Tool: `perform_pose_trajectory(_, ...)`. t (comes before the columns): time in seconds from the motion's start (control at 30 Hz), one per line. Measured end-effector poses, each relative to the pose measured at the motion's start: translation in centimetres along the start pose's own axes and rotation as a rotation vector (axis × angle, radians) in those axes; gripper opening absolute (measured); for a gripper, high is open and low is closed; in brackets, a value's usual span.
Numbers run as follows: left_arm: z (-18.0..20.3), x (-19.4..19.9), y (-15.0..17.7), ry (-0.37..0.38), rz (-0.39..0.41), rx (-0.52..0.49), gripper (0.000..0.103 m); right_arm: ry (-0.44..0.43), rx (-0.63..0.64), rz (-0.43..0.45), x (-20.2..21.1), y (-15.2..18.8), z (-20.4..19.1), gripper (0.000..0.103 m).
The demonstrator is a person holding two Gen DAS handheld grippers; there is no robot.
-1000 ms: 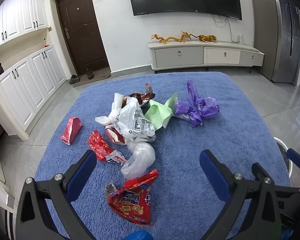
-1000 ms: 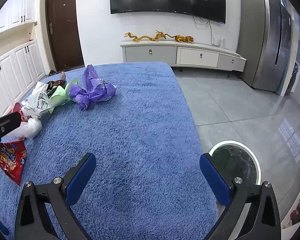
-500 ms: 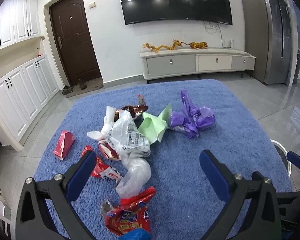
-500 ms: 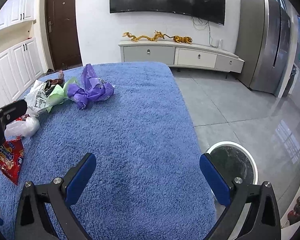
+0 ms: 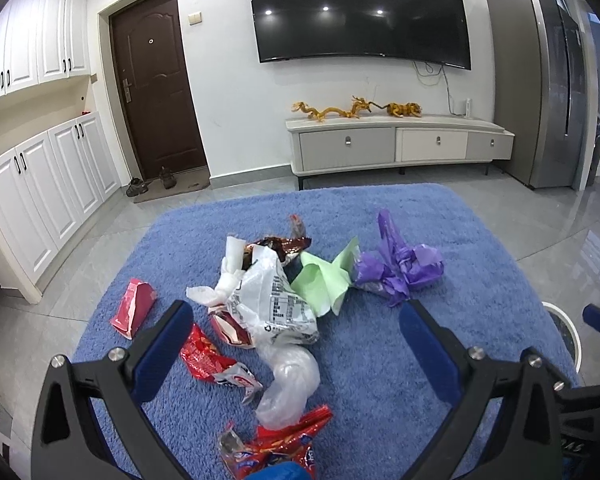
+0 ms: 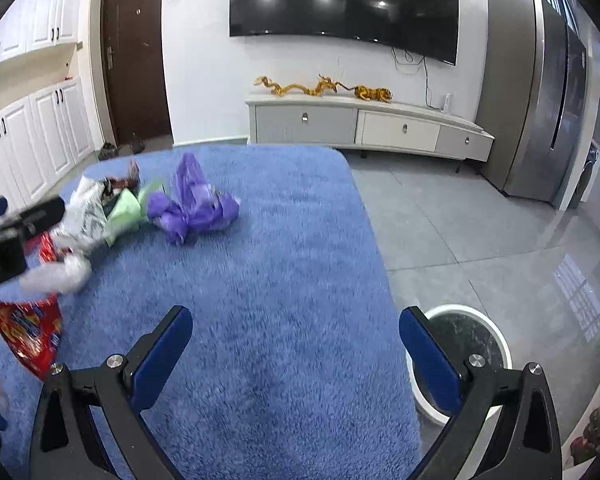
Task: Collect trash
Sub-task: 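Move both grippers toward the trash pile on the blue rug, then grasp the pink-red carton with the left gripper while the right grasps the purple bag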
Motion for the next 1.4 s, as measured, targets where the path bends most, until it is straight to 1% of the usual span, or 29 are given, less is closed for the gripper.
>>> perform_pose_trajectory(0.17, -0.3, 0.0, 0.0, 0.015, 0.005, 0.015, 0.103, -0.032, -0.028, 0.023, 0.9, -1.2, 0.4, 0.103)
perform_pose_trajectory(0.3, -0.4, 0.6, -0.1, 0.019, 0.010, 0.020, 0.103, -0.038, -0.033, 0.052, 1.7, -1.7, 0.4, 0.103)
perform_pose_trajectory(0.4, -0.5, 1.2, 0.0, 0.016, 0.019, 0.021, 0.103, -0.036, -0.011, 0.080, 2.4, -2.0, -0.1, 0.103)
perform_pose_trajectory(0.57, -0.8, 1.7, -0.2, 0.020, 0.033, 0.030, 0.103, -0.027, 0.035, 0.096, 3.0, -2.4, -1.4, 0.103)
perform_pose_trajectory(1.0, -1.5, 1.4, -0.8, 0.014, 0.050, 0.030, 0.103, -0.022, 0.069, 0.087, 2.3, -3.5, -2.3, 0.103)
perform_pose_trajectory(1.27, -3.4, 0.0, -0.2, -0.007, 0.015, 0.039, 0.103, -0.029, 0.069, 0.042, 0.8, -3.2, -2.5, 0.103)
perform_pose_trajectory(1.4, -5.8, -0.2, 0.3, -0.038, 0.008, 0.043, 0.103, -0.042, 0.076, 0.016, 0.0, -3.1, -2.5, 0.103)
Point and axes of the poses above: each gripper's, at about its wrist camera, not at the fingertips, and x roughly against the way its jaws point, z to its right, y to its underside, the point moved 4 cm from there along -x, roughly the way its jaws point, and after that the axes turned 14 degrees about y, right-handed, at the moved point
